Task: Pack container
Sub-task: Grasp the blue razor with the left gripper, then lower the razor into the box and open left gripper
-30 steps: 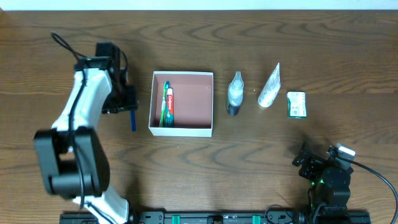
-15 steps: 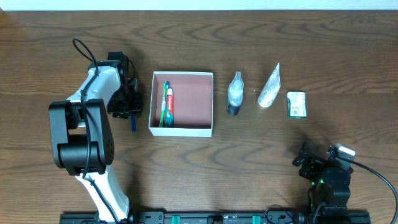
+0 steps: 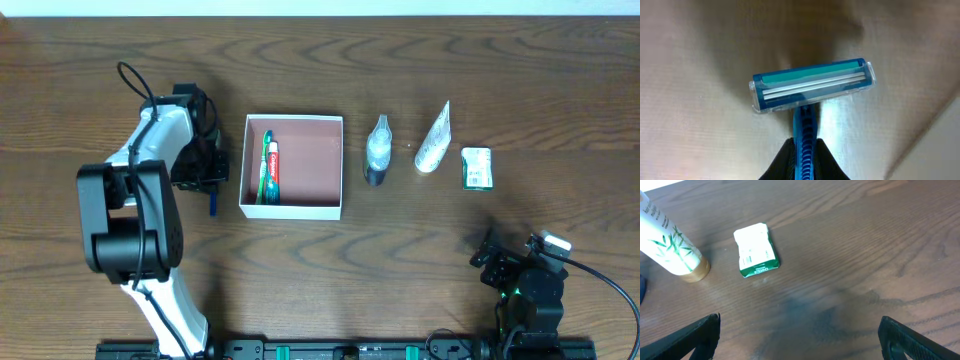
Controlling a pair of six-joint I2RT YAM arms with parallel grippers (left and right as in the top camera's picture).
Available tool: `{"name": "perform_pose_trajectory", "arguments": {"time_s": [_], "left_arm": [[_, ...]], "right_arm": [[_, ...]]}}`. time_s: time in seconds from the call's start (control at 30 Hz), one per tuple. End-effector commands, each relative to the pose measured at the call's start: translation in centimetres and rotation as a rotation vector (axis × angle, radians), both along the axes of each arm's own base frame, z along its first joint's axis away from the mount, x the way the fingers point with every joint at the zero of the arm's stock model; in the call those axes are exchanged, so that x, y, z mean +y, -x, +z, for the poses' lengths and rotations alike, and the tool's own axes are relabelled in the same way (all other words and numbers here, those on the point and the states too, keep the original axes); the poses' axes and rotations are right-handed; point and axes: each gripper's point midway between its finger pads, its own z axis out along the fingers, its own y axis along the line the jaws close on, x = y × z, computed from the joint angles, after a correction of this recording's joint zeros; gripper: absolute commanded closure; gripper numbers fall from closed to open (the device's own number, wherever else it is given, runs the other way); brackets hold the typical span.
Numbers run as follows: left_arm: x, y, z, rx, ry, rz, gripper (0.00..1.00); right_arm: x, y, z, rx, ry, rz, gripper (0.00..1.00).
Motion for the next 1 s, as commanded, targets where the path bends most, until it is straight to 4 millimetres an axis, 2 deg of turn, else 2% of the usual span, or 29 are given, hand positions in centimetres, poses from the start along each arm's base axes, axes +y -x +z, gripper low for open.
{"name": "perform_pose_trajectory", "arguments": {"time_s": [0.0, 0.03, 0.2, 0.3, 0.37, 0.5, 0.6, 0.83, 0.97], "left_arm": [[0.0, -2.4, 6.6, -0.201, 0.000, 0.015, 0.94], [-0.5, -2.6, 8.6, -0.263, 0.019, 0.011, 0.94], [-3.8, -2.2, 15.2, -0.458, 0.102, -0.037, 0.94], [-6.3, -2.0, 17.3, -0.530, 0.123, -0.086, 0.94], [-8.2, -2.2, 17.7, -0.556, 0.139, -0.139, 0.94], [-11.6, -2.8, 16.3, -0.555, 0.159, -0.221, 0.94], [-13.0, -3.0, 13.6, -0.498, 0.162, -0.217, 0.94], [-13.3, -3.6, 6.4, -0.326, 0.132, -0.196, 0.94], [-13.4, -4.0, 4.1, -0.292, 0.125, -0.195, 0.93]], "right_arm": [[-0.3, 0.1, 0.1, 0.000, 0.015, -0.008, 0.01], [-0.3, 0.1, 0.1, 0.000, 0.015, -0.009, 0.01], [-0.3, 0.1, 0.1, 0.000, 0.015, -0.008, 0.01], [-0.3, 0.1, 0.1, 0.000, 0.015, -0.009, 0.01], [-0.3, 0.1, 0.1, 0.000, 0.015, -0.009, 0.01], [-0.3, 0.1, 0.1, 0.000, 0.015, -0.008, 0.01], [-0.3, 0.1, 0.1, 0.000, 0.015, -0.009, 0.01], [-0.3, 0.1, 0.1, 0.000, 0.015, -0.008, 0.01], [-0.3, 0.1, 0.1, 0.000, 0.015, -0.008, 0.01]]}}
